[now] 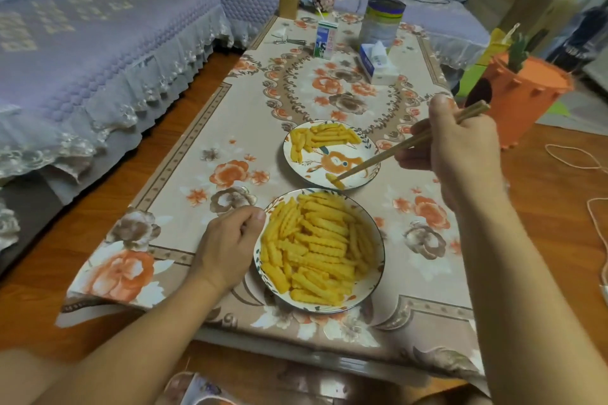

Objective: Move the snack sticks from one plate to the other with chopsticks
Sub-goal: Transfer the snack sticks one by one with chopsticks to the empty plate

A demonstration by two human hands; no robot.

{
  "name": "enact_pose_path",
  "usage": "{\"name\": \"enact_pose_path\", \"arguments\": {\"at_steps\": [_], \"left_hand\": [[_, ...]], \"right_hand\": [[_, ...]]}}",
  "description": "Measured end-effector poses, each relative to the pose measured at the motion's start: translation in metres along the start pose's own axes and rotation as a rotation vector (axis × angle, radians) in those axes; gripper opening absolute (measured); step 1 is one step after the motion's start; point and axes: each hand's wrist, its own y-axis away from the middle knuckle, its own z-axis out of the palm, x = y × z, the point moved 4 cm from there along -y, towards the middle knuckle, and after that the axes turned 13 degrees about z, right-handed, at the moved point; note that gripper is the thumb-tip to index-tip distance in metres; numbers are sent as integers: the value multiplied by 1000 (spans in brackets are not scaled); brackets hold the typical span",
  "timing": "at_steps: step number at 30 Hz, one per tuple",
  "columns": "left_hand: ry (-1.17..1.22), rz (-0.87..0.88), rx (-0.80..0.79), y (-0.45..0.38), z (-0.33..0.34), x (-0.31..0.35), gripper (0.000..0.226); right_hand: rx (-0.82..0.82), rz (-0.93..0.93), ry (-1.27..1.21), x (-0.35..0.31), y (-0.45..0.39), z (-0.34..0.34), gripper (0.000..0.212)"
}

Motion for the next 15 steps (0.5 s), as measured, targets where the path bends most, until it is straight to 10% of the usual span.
{"name": "enact_pose_path", "arguments": {"at_steps": [15], "left_hand": [[-28,-15,-4,2,2,7,69]], "right_hand": [[-140,184,292,16,55,-48,56]]}}
